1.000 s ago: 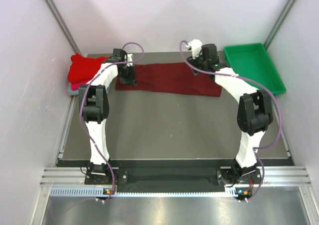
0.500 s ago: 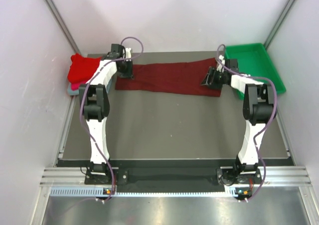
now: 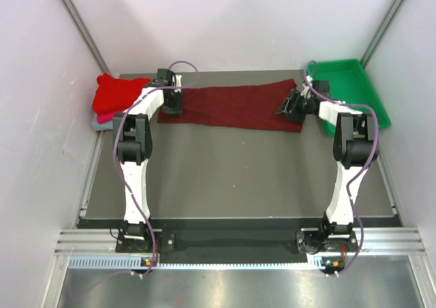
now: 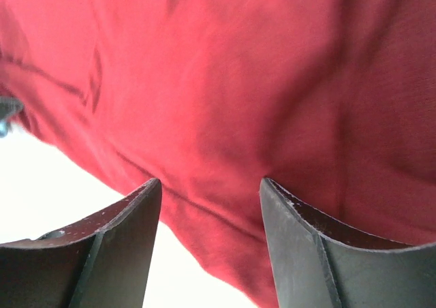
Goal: Fold and stack the t-shirts
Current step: Fold the tshirt
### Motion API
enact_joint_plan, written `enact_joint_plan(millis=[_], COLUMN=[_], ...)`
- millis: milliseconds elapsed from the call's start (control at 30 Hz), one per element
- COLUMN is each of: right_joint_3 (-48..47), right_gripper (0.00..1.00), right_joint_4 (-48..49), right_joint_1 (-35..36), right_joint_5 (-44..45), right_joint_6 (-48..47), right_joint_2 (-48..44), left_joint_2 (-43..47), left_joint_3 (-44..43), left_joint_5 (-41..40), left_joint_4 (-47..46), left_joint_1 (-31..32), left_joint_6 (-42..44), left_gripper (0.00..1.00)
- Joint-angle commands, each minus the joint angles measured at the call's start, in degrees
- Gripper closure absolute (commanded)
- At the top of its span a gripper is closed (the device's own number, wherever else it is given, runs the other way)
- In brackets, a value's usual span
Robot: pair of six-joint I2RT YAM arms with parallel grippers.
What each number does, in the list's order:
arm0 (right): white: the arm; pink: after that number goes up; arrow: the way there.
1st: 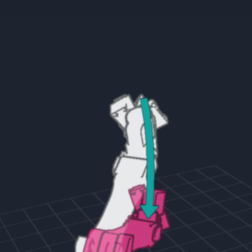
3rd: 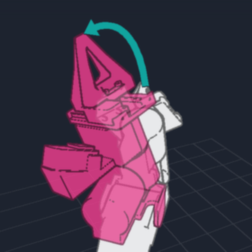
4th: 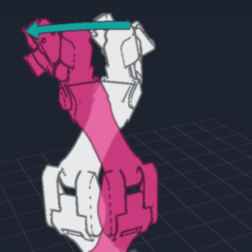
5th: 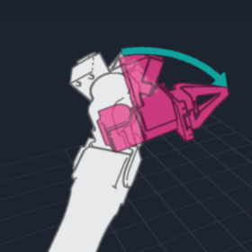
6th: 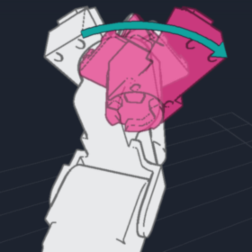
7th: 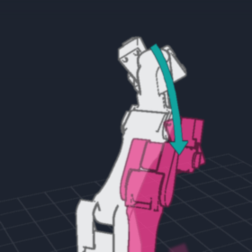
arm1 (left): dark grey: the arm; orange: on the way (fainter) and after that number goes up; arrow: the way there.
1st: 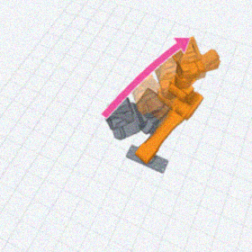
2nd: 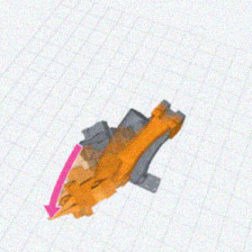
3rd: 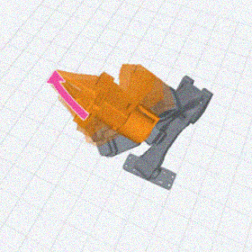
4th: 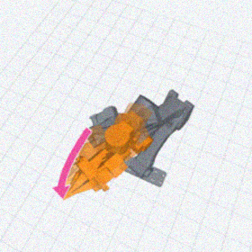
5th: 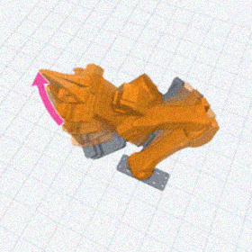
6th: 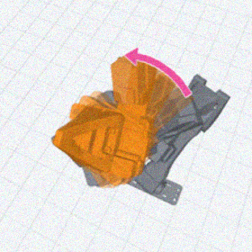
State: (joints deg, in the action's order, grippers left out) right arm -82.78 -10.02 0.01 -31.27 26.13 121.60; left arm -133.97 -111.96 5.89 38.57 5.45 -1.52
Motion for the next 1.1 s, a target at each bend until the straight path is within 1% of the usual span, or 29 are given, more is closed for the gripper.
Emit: enact_joint_plan(millis=[0,100,167,200,333,400,467,567,633,767,867,933,1000,1067], right_joint_3=[-4.6,-9.2,-11.5,-13.4,-16.8,-18.4,-18.9,-19.2,-18.7,-16.0,-12.9,-10.5,-8.5,-7.0], right_gripper=[0.39,0.38,0.38,0.38,0.38,0.38,0.38,0.38,0.38,0.38,0.38,0.38,0.38,0.38], right_joint_4=[-1.9,-2.3,-1.8,-1.3,0.5,1.3,1.3,0.5,0.1,-0.5,-0.9,-0.9,-1.4,-1.7], right_joint_1=[-5.3,-6.7,-6.9,-6.8,-6.5,-6.3,-6.3,-6.3,-6.6,-7.0,-7.0,-6.8,-6.5,-6.3], right_joint_5=[6.6,7.4,6.6,6.4,4.1,3.6,3.3,3.4,3.8,4.4,4.5,4.5,4.6,4.8], right_joint_6=[-2.1,-3.4,-3.4,-3.0,-0.7,-0.6,-1.3,-3.3,-4.6,-5.2,-5.3,-5.7,-6.0,-6.1], right_joint_2=[3.4,6.0,7.4,8.6,11.2,12.0,11.7,9.3,6.5,1.0,-3.5,-6.0,-7.5,-8.0], left_joint_2=[2.1,5.5,7.1,8.6,11.2,12.7,14.7,17.2,19.7,22.8,23.8,23.0,20.5,17.0], left_joint_3=[7.1,11.0,14.6,16.7,19.9,20.8,20.9,19.3,17.7,16.9,17.1,16.3,14.2,11.6], left_joint_5=[-5.4,-5.5,-7.8,-8.7,-11.3,-12.3,-13.4,-14.4,-16.3,-17.7,-17.8,-17.5,-15.8,-10.8], left_joint_4=[3.2,3.3,2.7,2.7,2.4,2.4,2.5,3.4,3.5,3.2,1.7,1.1,1.2,2.4], left_joint_1=[-0.4,1.5,3.0,4.8,9.4,11.4,12.6,13.1,13.0,11.8,9.0,7.3,4.1,1.2], left_joint_6=[0.6,0.7,0.9,1.0,1.0,1.0,2.8,3.9,4.8,6.1,6.6,6.5,5.5,4.1], left_gripper=[0.74,0.74,0.74,0.74,0.74,0.74,0.74,0.74,0.74,0.74,0.74,0.74,0.74,0.7])
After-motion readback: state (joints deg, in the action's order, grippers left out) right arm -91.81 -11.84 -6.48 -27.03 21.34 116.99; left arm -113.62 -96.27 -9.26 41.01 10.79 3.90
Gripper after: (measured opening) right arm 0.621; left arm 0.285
